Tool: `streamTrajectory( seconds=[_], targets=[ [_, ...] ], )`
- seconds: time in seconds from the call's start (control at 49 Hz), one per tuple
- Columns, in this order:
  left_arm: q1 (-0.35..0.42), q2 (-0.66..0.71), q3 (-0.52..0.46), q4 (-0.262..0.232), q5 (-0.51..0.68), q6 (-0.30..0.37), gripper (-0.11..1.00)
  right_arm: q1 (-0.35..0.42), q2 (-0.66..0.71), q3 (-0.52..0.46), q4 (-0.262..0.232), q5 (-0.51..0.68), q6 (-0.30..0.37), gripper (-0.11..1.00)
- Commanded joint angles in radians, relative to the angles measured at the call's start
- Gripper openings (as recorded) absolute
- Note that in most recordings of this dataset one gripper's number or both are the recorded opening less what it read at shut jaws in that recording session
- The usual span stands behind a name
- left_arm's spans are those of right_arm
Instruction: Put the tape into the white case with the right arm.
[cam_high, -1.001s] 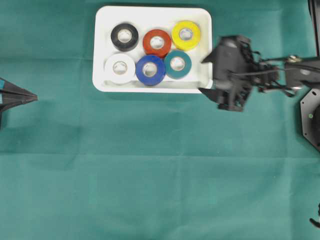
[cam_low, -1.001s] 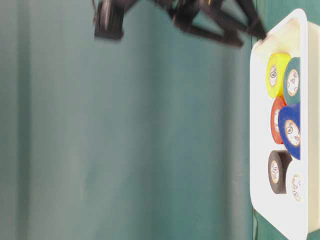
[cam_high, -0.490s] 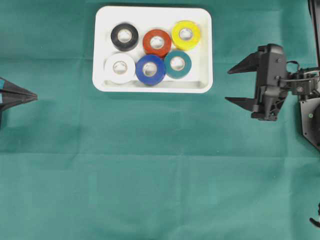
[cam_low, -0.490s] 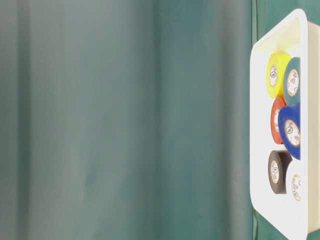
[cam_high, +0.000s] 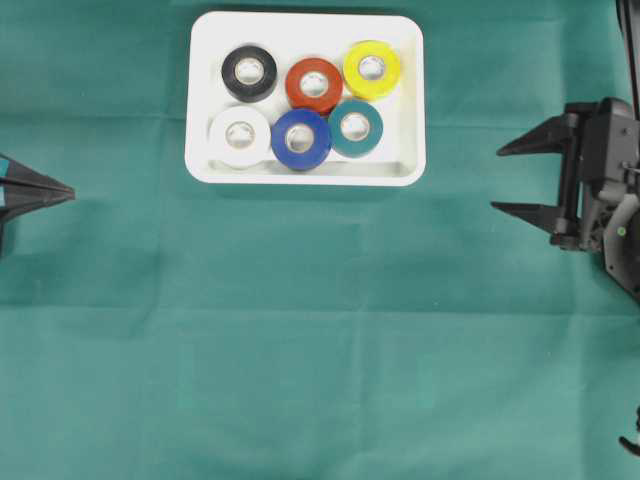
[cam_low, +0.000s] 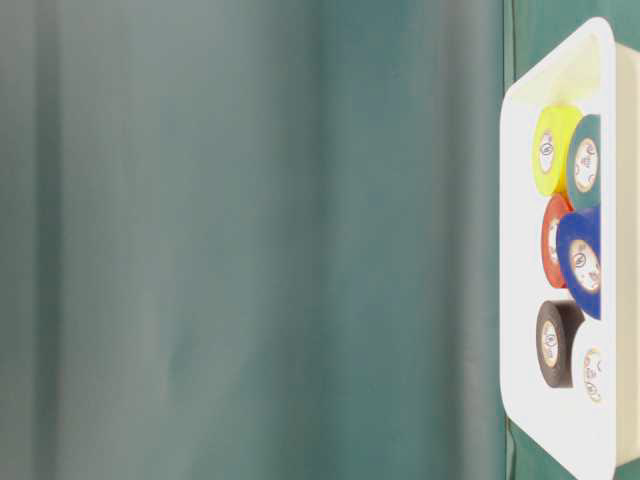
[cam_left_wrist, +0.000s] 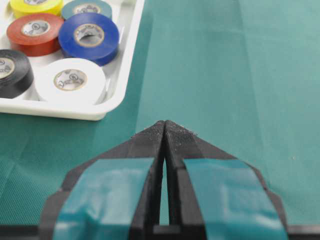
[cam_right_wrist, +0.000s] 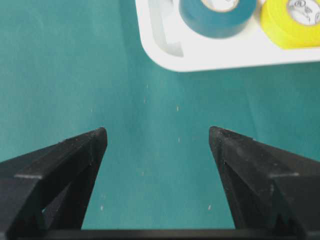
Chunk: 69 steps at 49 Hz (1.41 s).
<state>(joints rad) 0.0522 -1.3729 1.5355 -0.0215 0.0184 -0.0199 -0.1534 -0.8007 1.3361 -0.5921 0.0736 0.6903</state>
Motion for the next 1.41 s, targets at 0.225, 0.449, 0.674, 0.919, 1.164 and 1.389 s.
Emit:
streamTrajectory(
  seconds=[0.225,0.449,0.674,0.919,1.164,1.389],
  targets=[
    [0.002,0.009,-0.011,-0.002,-0.005,0.002,0.0,0.002,-0.072,0.032,0.002,-0.008,0.043,0.49],
    [0.003,0.009,-0.011,-0.002,-0.003,0.002,0.0,0.031,-0.094,0.043,-0.003,-0.063,0.041,0.49],
    [0.003,0.009,-0.011,-0.002,-0.005,0.002,0.0,0.083,-0.101,0.08,-0.003,-0.114,0.043,0.48],
    [0.003,0.009,-0.011,-0.002,-0.005,0.0,0.0,0.092,-0.161,0.094,-0.003,-0.104,0.043,0.49],
    [0.003,0.009,-0.011,-0.002,-0.003,0.0,0.0,0.092,-0.241,0.094,-0.005,-0.098,0.043,0.48],
    [0.003,0.009,-0.011,-0.002,-0.005,0.002,0.0,0.092,-0.291,0.089,-0.005,-0.064,0.043,0.48]
  ],
)
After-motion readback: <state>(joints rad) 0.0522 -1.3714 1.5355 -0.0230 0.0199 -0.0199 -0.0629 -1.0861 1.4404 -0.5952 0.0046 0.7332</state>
